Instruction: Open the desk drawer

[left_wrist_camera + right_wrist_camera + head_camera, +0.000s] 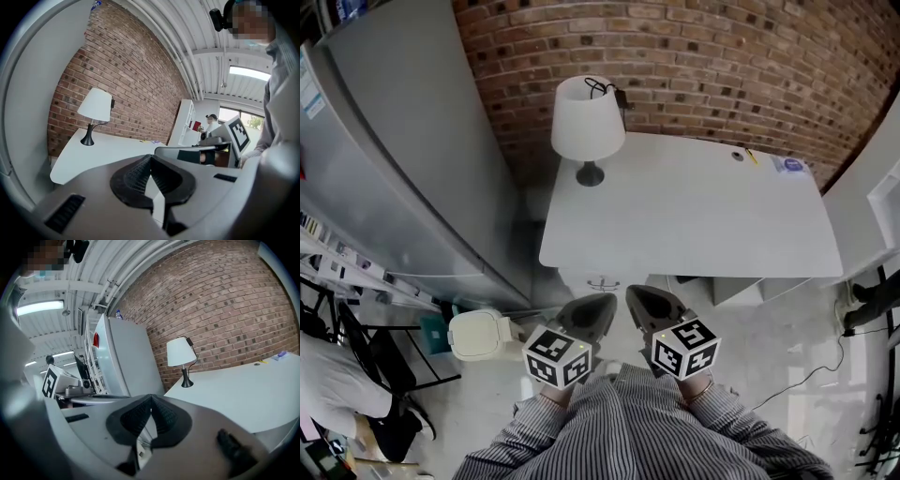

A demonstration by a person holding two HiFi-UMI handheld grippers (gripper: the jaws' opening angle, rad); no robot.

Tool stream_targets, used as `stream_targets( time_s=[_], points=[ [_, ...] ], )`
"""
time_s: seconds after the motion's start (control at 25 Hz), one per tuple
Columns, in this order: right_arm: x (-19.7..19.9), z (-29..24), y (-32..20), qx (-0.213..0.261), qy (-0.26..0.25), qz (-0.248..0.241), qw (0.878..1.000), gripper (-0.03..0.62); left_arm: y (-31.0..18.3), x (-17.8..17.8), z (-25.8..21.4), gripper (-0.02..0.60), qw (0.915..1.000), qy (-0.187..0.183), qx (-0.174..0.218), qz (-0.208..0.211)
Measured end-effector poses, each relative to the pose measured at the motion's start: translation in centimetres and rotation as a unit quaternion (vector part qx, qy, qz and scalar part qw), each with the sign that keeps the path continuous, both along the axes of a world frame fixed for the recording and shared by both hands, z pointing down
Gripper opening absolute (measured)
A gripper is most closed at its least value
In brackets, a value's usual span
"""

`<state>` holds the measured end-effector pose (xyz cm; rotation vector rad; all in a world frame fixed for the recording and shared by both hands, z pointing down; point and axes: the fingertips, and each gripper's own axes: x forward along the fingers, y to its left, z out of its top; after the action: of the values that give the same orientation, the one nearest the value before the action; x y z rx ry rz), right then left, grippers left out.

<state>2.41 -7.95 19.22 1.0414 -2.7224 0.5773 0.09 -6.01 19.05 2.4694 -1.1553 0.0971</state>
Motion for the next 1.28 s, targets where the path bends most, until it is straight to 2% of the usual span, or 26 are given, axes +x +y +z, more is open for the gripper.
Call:
stream_targets(
  time_s=[0.32, 0.52, 0.8, 1.28],
  points=[
    [1.2, 0.7, -1.7, -0.010, -0.002, -0.005, 1.000, 0.015, -0.8, 1.8, 0.9, 0.008, 0.9999, 0.001, -0.012, 0.000],
    [0.9, 1.3, -1.7, -0.014, 0.000, -0.008, 1.000, 0.015, -1.3, 0.9, 1.1, 0.008, 0.9998, 0.005, -0.015, -0.013],
    [0.7, 0.8, -2.9, -0.010, -0.007, 0.012, 1.000, 0.015, -2.0, 0.6, 1.1, 0.008, 0.9999, -0.002, -0.013, 0.003],
    [-1.4, 0.5, -3.4, -0.019, -0.003, 0.028, 0.999, 0.015, -3.3, -1.8, 0.0, 0.008, 0.9997, 0.005, -0.017, 0.016]
  ],
)
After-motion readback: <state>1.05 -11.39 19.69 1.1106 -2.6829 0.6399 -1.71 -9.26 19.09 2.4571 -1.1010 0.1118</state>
